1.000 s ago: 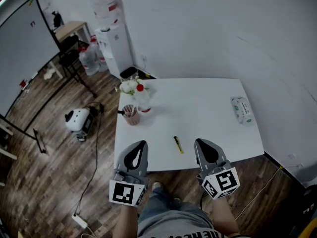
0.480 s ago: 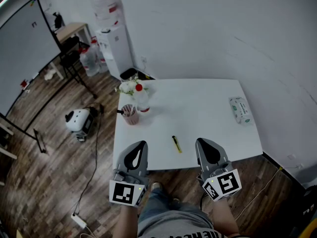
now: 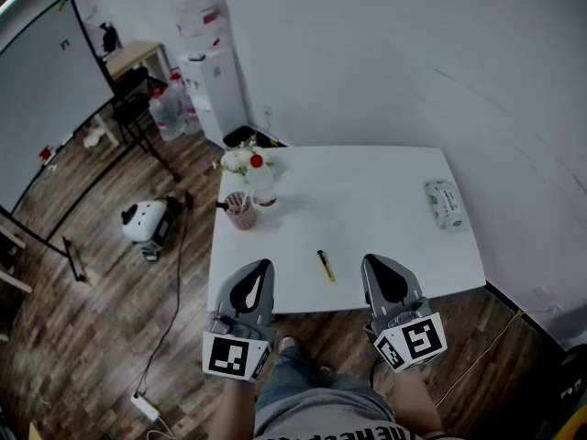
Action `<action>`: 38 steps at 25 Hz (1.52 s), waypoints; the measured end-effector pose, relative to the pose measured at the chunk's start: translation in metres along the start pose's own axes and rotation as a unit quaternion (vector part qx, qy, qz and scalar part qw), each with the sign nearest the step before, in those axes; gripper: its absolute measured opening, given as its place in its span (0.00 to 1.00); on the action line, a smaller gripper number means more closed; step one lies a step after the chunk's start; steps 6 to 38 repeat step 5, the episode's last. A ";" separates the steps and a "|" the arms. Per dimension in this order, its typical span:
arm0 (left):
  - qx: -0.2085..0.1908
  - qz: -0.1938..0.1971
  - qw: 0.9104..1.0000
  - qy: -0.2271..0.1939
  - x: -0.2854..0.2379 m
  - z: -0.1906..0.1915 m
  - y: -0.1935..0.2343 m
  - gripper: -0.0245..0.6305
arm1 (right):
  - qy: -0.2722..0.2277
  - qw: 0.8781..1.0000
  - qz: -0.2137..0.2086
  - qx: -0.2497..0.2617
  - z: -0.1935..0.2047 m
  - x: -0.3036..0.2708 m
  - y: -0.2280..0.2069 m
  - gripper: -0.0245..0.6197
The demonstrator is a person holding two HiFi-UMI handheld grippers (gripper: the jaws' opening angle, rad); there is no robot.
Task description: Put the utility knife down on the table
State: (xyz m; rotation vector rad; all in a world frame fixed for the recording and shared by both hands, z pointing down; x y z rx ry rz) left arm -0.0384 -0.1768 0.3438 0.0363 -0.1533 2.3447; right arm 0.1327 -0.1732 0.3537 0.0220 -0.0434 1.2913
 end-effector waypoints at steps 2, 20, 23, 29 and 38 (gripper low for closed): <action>0.001 0.001 1.000 0.000 -0.001 0.001 0.000 0.05 | -0.001 1.000 0.000 0.001 0.000 -0.001 0.000 0.04; 0.001 0.002 1.000 0.002 -0.004 0.002 -0.001 0.05 | -0.002 1.000 -0.001 0.003 0.000 -0.002 -0.002 0.04; 0.001 0.002 1.000 0.002 -0.004 0.002 -0.001 0.05 | -0.002 1.000 -0.001 0.003 0.000 -0.002 -0.002 0.04; 0.001 0.002 1.000 0.002 -0.004 0.002 -0.001 0.05 | -0.002 1.000 -0.001 0.003 0.000 -0.002 -0.002 0.04; 0.001 0.002 1.000 0.002 -0.004 0.002 -0.001 0.05 | -0.002 1.000 -0.001 0.003 0.000 -0.002 -0.002 0.04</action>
Point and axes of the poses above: the fingertips, and each gripper's own axes: x backward along the fingers, y to its left, z out of its underside, the point moved 1 cm from there along x, backward along the fingers, and after that the axes turned 13 degrees about z, right-handed, at the moved point
